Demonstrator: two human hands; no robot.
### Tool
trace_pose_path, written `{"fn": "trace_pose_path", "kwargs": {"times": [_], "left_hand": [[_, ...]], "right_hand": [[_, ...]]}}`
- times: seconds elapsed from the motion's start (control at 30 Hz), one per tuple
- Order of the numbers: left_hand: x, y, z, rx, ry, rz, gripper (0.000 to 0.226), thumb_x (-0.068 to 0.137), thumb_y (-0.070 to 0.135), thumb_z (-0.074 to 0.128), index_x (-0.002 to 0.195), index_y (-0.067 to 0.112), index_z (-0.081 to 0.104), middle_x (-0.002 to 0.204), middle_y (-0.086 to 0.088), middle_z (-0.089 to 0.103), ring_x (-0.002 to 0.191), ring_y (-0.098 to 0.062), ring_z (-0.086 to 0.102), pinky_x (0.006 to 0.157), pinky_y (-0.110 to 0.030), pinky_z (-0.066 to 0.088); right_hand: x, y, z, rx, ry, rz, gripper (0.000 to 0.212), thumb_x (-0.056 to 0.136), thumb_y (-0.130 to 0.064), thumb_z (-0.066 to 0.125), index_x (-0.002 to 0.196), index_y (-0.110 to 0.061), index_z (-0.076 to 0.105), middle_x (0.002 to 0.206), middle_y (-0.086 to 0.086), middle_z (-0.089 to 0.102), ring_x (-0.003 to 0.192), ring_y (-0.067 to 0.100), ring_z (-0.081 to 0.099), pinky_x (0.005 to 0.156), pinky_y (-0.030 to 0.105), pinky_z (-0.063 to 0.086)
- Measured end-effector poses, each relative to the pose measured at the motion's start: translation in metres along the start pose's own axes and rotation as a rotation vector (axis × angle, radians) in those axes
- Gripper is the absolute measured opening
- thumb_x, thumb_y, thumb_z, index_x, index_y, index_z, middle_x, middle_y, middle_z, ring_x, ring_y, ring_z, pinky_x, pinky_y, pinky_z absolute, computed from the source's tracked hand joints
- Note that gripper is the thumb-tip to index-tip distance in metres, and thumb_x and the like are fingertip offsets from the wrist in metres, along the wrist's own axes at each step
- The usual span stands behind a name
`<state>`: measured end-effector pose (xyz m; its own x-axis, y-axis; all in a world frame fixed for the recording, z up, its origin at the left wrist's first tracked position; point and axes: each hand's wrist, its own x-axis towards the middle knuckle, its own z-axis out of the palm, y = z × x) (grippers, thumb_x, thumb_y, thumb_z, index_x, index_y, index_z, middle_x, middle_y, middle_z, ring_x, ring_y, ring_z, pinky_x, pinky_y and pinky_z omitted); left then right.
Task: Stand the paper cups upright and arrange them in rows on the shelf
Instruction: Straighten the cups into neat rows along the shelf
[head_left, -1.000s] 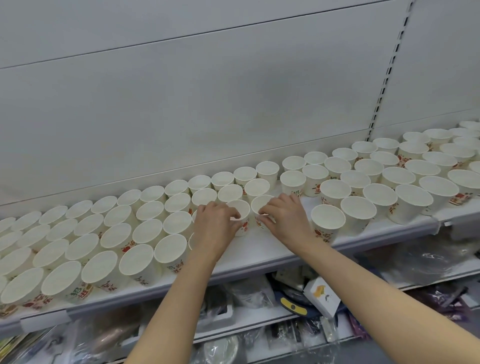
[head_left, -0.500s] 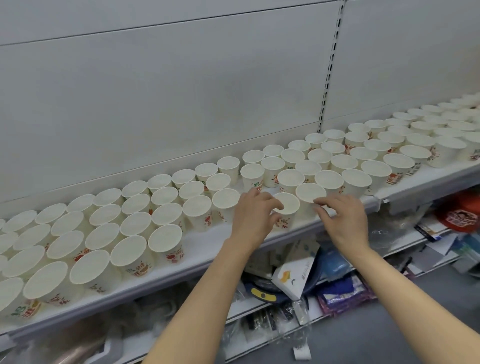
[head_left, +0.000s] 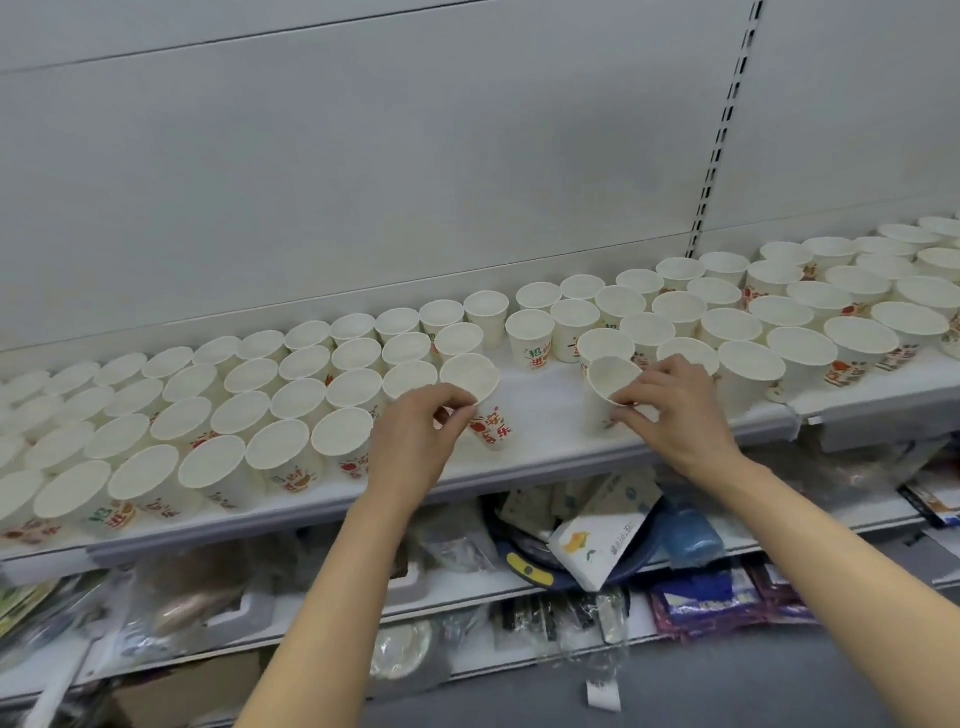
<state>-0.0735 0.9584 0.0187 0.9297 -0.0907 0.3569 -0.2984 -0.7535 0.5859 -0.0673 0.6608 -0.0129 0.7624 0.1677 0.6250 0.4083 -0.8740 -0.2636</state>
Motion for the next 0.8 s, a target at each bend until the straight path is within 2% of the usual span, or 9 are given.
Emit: {"fn": "trace_pose_path", "kwargs": {"times": [0.1,0.2,0.43,0.53,0.63,0.73,0.8], "left_hand": [[-0.008,-0.014,-0.016,0.088,0.046,-0.058,0.003,0.085,0.031,0.070,0.082,0.033,0.070,0.080,0.021,0.066,0.074,-0.001,0.058,0.064,-0.025,0.045],[-0.015,-0.023,-0.025,0.170,0.075,-0.086,0.003,0.083,0.032,0.072,0.081,0.032,0.070,0.079,0.019,0.066,0.073,-0.001,0.057,0.064,-0.025,0.044],[-0.010,-0.035,-0.023,0.353,0.007,-0.087,0.005,0.083,0.038,0.069,0.083,0.032,0.070,0.083,0.014,0.069,0.080,-0.011,0.062,0.067,-0.033,0.050],[-0.012,-0.038,-0.028,0.407,0.002,-0.035,0.004,0.083,0.035,0.070,0.084,0.031,0.071,0.083,0.011,0.069,0.081,-0.014,0.061,0.067,-0.032,0.048],[-0.013,-0.045,-0.031,0.446,-0.009,0.005,0.011,0.079,0.039,0.074,0.086,0.030,0.073,0.086,0.010,0.070,0.087,-0.019,0.059,0.072,-0.033,0.045],[-0.012,-0.053,-0.029,0.455,-0.022,0.060,0.023,0.072,0.042,0.079,0.091,0.031,0.072,0.099,0.013,0.070,0.097,-0.020,0.053,0.081,-0.033,0.038],[-0.012,-0.055,-0.027,0.455,-0.048,0.081,0.021,0.074,0.041,0.077,0.092,0.032,0.071,0.103,0.015,0.069,0.102,-0.018,0.053,0.084,-0.032,0.033]], "right_hand": [[0.010,-0.033,0.026,0.115,-0.012,-0.105,0.008,0.073,-0.027,0.076,0.078,-0.022,0.073,0.073,-0.011,0.067,0.080,0.019,0.048,0.074,0.034,0.029],[0.020,-0.065,0.049,0.150,-0.038,-0.178,0.012,0.070,-0.028,0.072,0.080,-0.022,0.073,0.072,-0.010,0.066,0.080,0.016,0.044,0.074,0.034,0.027],[0.037,-0.106,0.080,0.116,-0.168,-0.180,0.015,0.067,-0.023,0.083,0.079,-0.022,0.074,0.069,-0.006,0.067,0.071,0.027,0.056,0.069,0.034,0.022],[0.037,-0.115,0.084,0.114,-0.187,-0.179,0.017,0.068,-0.028,0.081,0.083,-0.022,0.075,0.073,-0.006,0.069,0.075,0.026,0.057,0.070,0.034,0.023],[0.035,-0.110,0.082,0.181,-0.177,-0.160,0.029,0.067,-0.034,0.077,0.093,-0.022,0.073,0.086,-0.007,0.070,0.084,0.023,0.055,0.073,0.033,0.024],[0.028,-0.094,0.079,0.243,-0.166,-0.162,0.034,0.067,-0.032,0.080,0.099,-0.024,0.071,0.095,-0.010,0.068,0.093,0.016,0.048,0.076,0.030,0.026],[0.027,-0.089,0.079,0.249,-0.162,-0.166,0.029,0.068,-0.029,0.079,0.095,-0.023,0.072,0.092,-0.010,0.068,0.093,0.014,0.046,0.076,0.032,0.029]]}}
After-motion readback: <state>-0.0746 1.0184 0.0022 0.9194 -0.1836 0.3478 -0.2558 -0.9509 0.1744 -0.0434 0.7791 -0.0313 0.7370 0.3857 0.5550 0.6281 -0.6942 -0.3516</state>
